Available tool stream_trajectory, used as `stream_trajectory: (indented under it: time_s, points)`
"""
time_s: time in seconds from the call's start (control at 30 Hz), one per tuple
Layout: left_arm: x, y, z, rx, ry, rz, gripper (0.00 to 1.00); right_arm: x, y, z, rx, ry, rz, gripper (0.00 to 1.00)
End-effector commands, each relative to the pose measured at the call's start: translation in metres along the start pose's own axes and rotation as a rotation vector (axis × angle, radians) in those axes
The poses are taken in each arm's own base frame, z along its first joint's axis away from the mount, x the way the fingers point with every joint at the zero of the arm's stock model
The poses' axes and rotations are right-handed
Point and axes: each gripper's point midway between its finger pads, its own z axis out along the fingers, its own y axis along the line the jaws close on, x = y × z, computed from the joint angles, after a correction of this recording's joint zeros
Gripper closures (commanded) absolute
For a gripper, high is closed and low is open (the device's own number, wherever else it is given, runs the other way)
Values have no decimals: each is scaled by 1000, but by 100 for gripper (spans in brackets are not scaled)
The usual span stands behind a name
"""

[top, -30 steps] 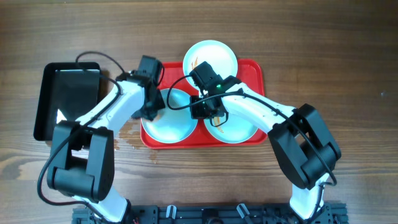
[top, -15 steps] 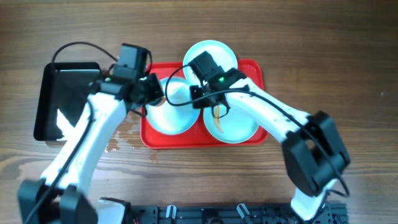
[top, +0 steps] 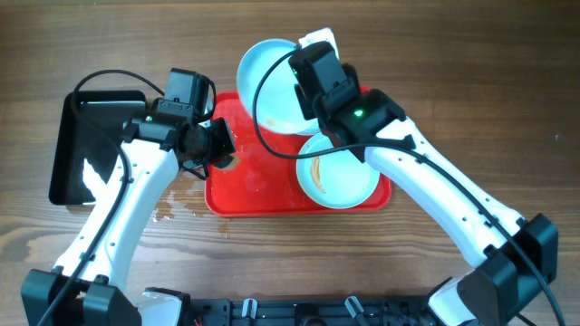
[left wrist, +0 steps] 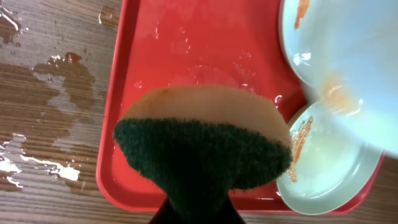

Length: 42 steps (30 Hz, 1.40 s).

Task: Clean dirty plates on tray and stack at the side
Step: 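Lift the cleaned plate off the tray with the right gripper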

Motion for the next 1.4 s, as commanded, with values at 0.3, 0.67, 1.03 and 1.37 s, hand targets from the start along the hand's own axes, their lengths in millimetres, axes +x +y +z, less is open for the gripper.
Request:
stream_trajectory:
  time_s: [0.3,0.67,1.03,1.37]
  points:
    - [-6,7,3,-40,-22,12,96,-37,11,-42,205,-170,-248,96]
    - [-6,7,3,-40,-22,12,96,-35,25,-64,410,-204,-368,96]
    - [-6,7,3,-39,-23,12,96,-41,9,-73,520,-214,-357,96]
    - [-7,7,3,-38,-26,12,96,-41,8,-73,523,-215,-352,96]
